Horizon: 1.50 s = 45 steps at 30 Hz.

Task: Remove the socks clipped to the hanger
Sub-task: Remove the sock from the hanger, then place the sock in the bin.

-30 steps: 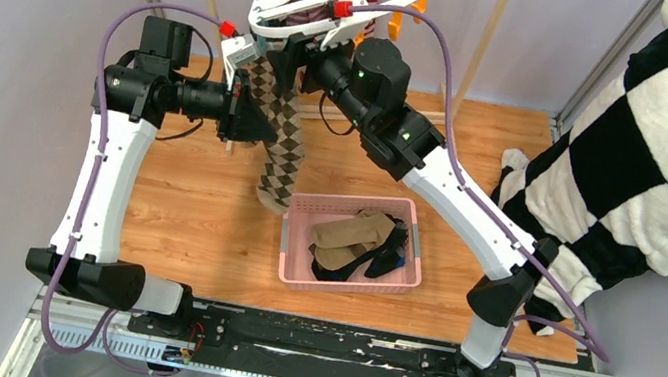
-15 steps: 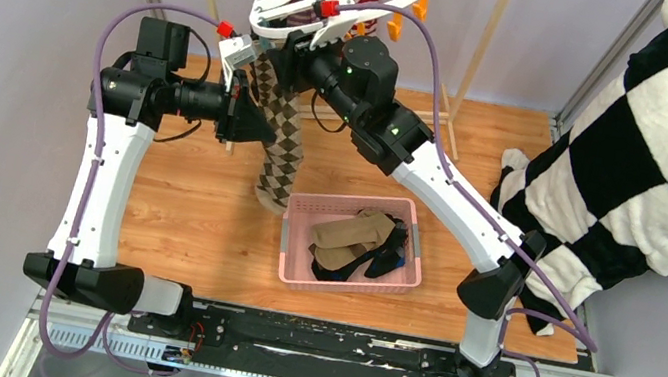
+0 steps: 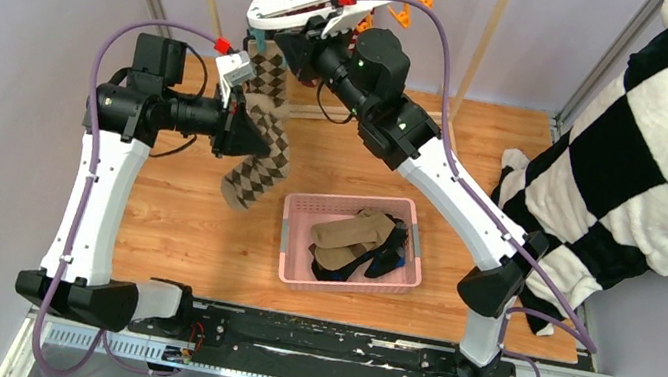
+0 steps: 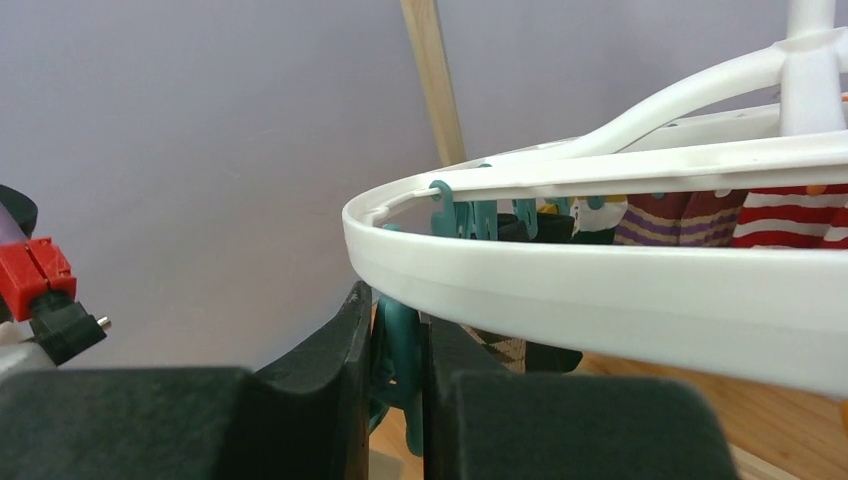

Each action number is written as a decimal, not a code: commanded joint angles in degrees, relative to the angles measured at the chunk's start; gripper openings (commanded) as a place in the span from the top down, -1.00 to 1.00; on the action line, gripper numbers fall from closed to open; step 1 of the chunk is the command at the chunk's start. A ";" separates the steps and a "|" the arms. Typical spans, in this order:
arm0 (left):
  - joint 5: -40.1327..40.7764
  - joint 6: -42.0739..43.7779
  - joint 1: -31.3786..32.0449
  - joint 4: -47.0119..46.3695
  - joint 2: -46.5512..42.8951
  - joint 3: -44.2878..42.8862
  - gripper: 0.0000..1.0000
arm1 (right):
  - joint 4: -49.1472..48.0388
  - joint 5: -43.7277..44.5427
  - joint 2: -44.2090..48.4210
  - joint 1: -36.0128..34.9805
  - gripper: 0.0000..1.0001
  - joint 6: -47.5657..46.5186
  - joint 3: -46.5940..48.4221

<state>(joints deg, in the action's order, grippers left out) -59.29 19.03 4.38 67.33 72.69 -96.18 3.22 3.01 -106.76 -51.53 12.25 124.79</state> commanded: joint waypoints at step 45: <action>2.97 -5.13 0.65 0.18 -2.52 0.20 0.04 | -22.35 -39.53 25.84 -3.95 0.86 -25.34 -55.28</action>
<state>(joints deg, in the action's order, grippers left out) -57.08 15.35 4.64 67.37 69.28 -94.52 -20.93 -37.30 -84.88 -54.92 -12.08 71.64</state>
